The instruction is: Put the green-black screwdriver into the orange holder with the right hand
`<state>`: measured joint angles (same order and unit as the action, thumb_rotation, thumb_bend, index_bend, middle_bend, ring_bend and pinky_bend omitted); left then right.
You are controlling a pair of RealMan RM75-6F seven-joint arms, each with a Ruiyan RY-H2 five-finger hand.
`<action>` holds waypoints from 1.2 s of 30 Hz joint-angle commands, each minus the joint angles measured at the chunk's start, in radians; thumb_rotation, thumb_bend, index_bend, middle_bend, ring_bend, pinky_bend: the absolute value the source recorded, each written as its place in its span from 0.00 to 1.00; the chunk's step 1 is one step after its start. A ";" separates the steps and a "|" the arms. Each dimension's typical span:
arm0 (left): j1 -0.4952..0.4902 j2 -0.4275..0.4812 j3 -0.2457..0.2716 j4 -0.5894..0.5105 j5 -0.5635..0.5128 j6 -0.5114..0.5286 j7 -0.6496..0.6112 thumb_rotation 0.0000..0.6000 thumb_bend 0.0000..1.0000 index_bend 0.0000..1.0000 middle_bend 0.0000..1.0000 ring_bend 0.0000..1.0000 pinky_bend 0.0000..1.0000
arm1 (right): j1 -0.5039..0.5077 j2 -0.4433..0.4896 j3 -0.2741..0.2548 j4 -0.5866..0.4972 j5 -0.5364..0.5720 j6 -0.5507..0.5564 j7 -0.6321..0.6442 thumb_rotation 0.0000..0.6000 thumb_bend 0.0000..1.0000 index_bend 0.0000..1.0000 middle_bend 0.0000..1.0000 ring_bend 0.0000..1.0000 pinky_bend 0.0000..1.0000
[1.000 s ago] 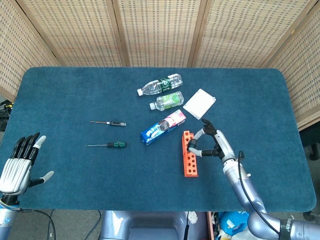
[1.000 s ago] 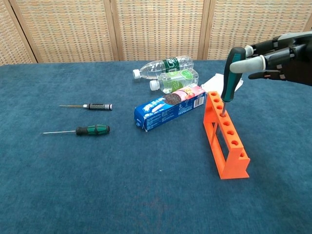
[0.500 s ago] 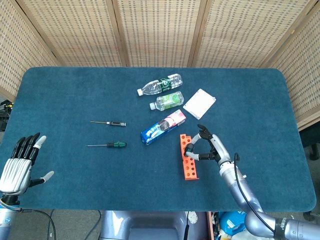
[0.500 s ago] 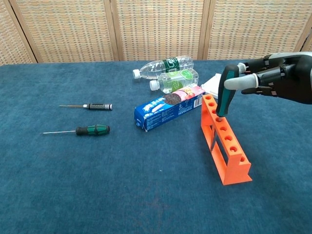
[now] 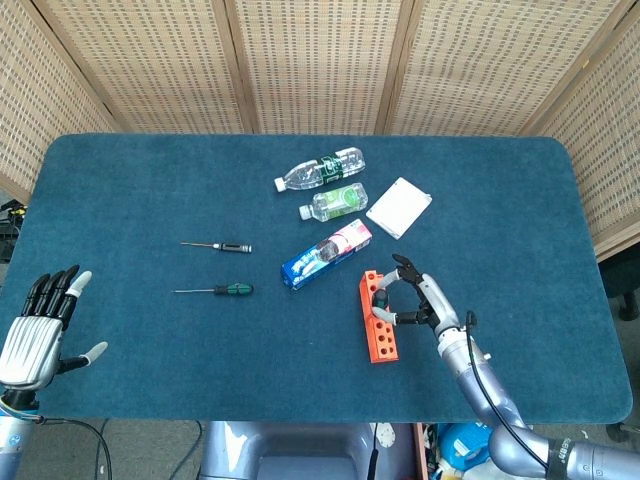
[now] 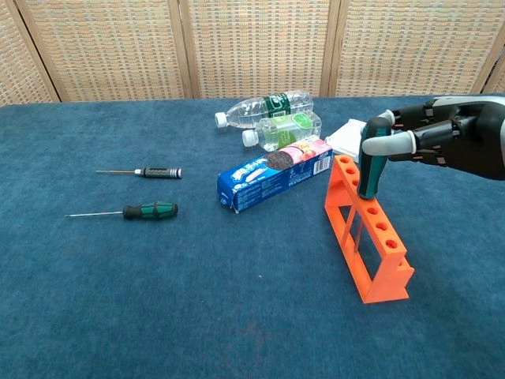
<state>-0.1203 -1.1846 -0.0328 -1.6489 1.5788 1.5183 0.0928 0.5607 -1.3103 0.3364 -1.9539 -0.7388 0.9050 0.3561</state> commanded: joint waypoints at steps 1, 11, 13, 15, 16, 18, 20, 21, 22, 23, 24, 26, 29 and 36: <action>0.000 -0.001 0.000 0.000 0.000 -0.001 0.001 1.00 0.00 0.00 0.00 0.00 0.00 | -0.004 0.004 0.002 -0.002 -0.006 -0.003 0.005 1.00 0.20 0.37 0.00 0.00 0.00; 0.000 0.000 0.000 -0.002 0.002 0.002 0.000 1.00 0.00 0.00 0.00 0.00 0.00 | -0.034 0.036 0.015 -0.027 -0.063 0.015 0.022 1.00 0.20 0.31 0.00 0.00 0.00; 0.000 0.001 -0.001 -0.003 0.001 0.003 -0.001 1.00 0.00 0.00 0.00 0.00 0.00 | -0.043 0.054 0.016 -0.033 -0.091 0.019 0.022 1.00 0.20 0.30 0.00 0.00 0.00; 0.001 0.002 -0.001 -0.003 0.001 0.004 -0.003 1.00 0.00 0.00 0.00 0.00 0.00 | -0.052 0.070 0.014 -0.035 -0.115 0.022 0.022 1.00 0.20 0.29 0.00 0.00 0.00; 0.001 0.003 -0.001 -0.004 0.001 0.005 -0.004 1.00 0.00 0.00 0.00 0.00 0.00 | -0.058 0.081 0.012 -0.035 -0.133 0.026 0.019 1.00 0.20 0.28 0.00 0.00 0.00; 0.001 0.005 -0.001 -0.005 0.000 0.004 -0.005 1.00 0.00 0.00 0.00 0.00 0.00 | -0.073 0.109 0.002 -0.034 -0.177 0.033 0.009 1.00 0.20 0.27 0.00 0.00 0.00; 0.001 0.008 -0.001 -0.007 0.000 0.004 -0.005 1.00 0.00 0.00 0.00 0.00 0.00 | -0.087 0.136 -0.015 -0.027 -0.224 0.038 -0.006 1.00 0.20 0.26 0.00 0.00 0.00; 0.002 0.010 -0.001 -0.008 -0.001 0.005 -0.002 1.00 0.00 0.00 0.00 0.00 0.00 | -0.098 0.154 -0.028 -0.020 -0.256 0.043 -0.016 1.00 0.20 0.25 0.00 0.00 0.00; 0.003 0.013 -0.001 -0.012 -0.005 0.003 0.000 1.00 0.00 0.00 0.00 0.00 0.00 | -0.113 0.174 -0.042 -0.012 -0.294 0.049 -0.020 1.00 0.20 0.25 0.00 0.00 0.00; 0.003 0.016 -0.001 -0.016 -0.008 0.001 -0.001 1.00 0.00 0.00 0.00 0.00 0.00 | -0.125 0.187 -0.052 -0.004 -0.322 0.057 -0.020 1.00 0.20 0.25 0.00 0.00 0.00; 0.004 0.018 -0.001 -0.018 -0.010 0.000 -0.002 1.00 0.00 0.00 0.00 0.00 0.00 | -0.138 0.199 -0.062 0.003 -0.350 0.068 -0.018 1.00 0.20 0.25 0.00 0.00 0.00; 0.004 0.024 -0.001 -0.021 -0.015 -0.003 0.000 1.00 0.00 0.00 0.00 0.00 0.00 | -0.173 0.222 -0.085 0.026 -0.412 0.110 -0.016 1.00 0.20 0.25 0.00 0.00 0.00; 0.004 0.031 0.000 -0.027 -0.023 -0.012 0.001 1.00 0.00 0.00 0.00 0.00 0.00 | -0.226 0.236 -0.120 0.074 -0.498 0.199 -0.036 1.00 0.20 0.24 0.00 0.00 0.00; 0.000 0.051 0.009 -0.049 -0.053 -0.052 0.033 1.00 0.00 0.00 0.00 0.00 0.00 | -0.331 0.210 -0.202 0.192 -0.613 0.388 -0.174 1.00 0.20 0.22 0.00 0.00 0.00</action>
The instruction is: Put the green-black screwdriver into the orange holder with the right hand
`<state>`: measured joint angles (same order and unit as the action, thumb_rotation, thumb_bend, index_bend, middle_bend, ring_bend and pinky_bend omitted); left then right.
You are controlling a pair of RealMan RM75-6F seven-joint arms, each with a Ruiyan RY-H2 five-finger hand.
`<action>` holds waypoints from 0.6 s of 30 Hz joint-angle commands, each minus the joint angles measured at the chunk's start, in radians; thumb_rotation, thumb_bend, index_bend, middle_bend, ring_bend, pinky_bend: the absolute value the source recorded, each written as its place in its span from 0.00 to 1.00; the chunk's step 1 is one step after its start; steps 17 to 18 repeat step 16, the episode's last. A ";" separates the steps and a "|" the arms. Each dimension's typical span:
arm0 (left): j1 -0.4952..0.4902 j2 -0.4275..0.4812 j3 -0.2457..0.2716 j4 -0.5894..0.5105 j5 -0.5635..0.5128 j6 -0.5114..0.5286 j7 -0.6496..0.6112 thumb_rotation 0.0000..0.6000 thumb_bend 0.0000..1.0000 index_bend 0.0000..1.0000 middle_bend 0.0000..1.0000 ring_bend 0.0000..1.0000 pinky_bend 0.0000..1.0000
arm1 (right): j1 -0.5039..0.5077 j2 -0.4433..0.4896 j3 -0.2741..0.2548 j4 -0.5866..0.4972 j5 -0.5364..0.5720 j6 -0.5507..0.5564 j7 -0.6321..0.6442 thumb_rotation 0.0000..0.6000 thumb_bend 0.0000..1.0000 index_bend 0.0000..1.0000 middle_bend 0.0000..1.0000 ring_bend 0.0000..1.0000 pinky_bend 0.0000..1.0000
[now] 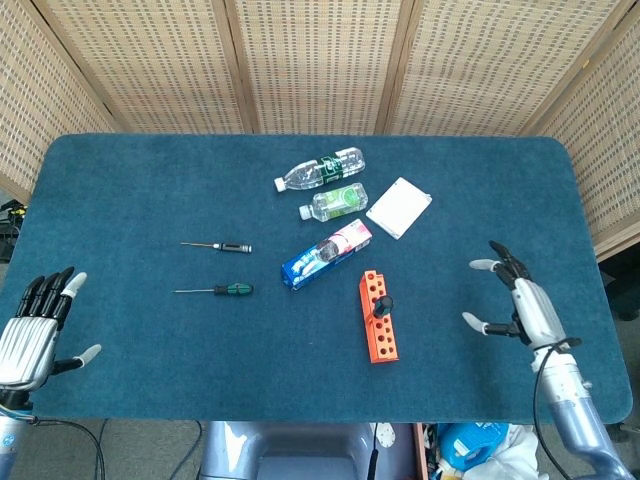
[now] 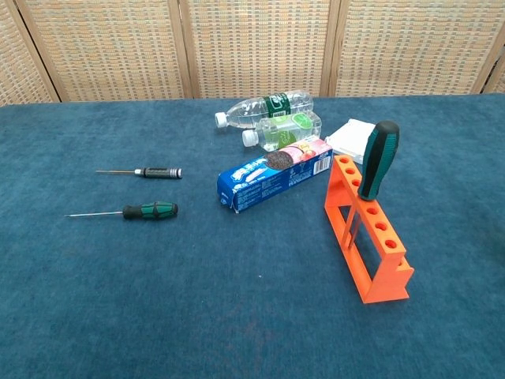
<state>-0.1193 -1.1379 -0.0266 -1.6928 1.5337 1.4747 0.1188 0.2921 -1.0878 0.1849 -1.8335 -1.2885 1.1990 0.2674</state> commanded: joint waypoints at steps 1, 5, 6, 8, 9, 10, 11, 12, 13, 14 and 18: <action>-0.001 0.006 0.003 -0.007 -0.011 -0.012 0.011 1.00 0.00 0.00 0.00 0.00 0.00 | -0.073 -0.020 -0.059 0.091 -0.076 0.118 -0.114 1.00 0.20 0.22 0.00 0.00 0.00; -0.002 0.012 0.005 -0.015 -0.017 -0.019 0.019 1.00 0.00 0.00 0.00 0.00 0.00 | -0.111 -0.045 -0.087 0.140 -0.117 0.200 -0.234 1.00 0.20 0.18 0.00 0.00 0.00; -0.002 0.013 0.005 -0.015 -0.017 -0.020 0.020 1.00 0.00 0.00 0.00 0.00 0.00 | -0.118 -0.049 -0.093 0.147 -0.126 0.215 -0.255 1.00 0.20 0.18 0.00 0.00 0.00; 0.000 0.015 0.006 -0.015 -0.019 -0.019 0.021 1.00 0.00 0.00 0.00 0.00 0.00 | -0.135 -0.060 -0.103 0.164 -0.148 0.254 -0.310 1.00 0.20 0.16 0.00 0.00 0.00; 0.001 0.017 0.006 -0.015 -0.020 -0.018 0.020 1.00 0.00 0.00 0.00 0.00 0.00 | -0.146 -0.072 -0.108 0.174 -0.160 0.280 -0.341 1.00 0.20 0.16 0.00 0.00 0.00; 0.002 0.019 0.005 -0.012 -0.022 -0.016 0.018 1.00 0.00 0.00 0.00 0.00 0.00 | -0.157 -0.080 -0.112 0.179 -0.169 0.302 -0.357 1.00 0.20 0.15 0.00 0.00 0.00; 0.003 0.019 0.005 -0.011 -0.024 -0.015 0.016 1.00 0.00 0.00 0.00 0.00 0.00 | -0.164 -0.088 -0.115 0.184 -0.175 0.316 -0.365 1.00 0.20 0.15 0.00 0.00 0.00; 0.004 0.020 0.005 -0.009 -0.026 -0.016 0.013 1.00 0.00 0.00 0.00 0.00 0.00 | -0.173 -0.097 -0.118 0.190 -0.182 0.331 -0.367 1.00 0.20 0.14 0.00 0.00 0.00; 0.004 0.020 0.005 -0.007 -0.027 -0.016 0.012 1.00 0.00 0.00 0.00 0.00 0.00 | -0.178 -0.102 -0.119 0.194 -0.185 0.339 -0.365 1.00 0.20 0.14 0.00 0.00 0.00; 0.004 0.020 0.004 -0.005 -0.030 -0.018 0.010 1.00 0.00 0.00 0.00 0.00 0.00 | -0.186 -0.110 -0.122 0.202 -0.190 0.351 -0.358 1.00 0.20 0.14 0.00 0.00 0.00; 0.004 0.020 0.005 -0.004 -0.031 -0.021 0.009 1.00 0.00 0.00 0.00 0.00 0.00 | -0.191 -0.117 -0.127 0.228 -0.204 0.359 -0.356 1.00 0.20 0.14 0.00 0.00 0.00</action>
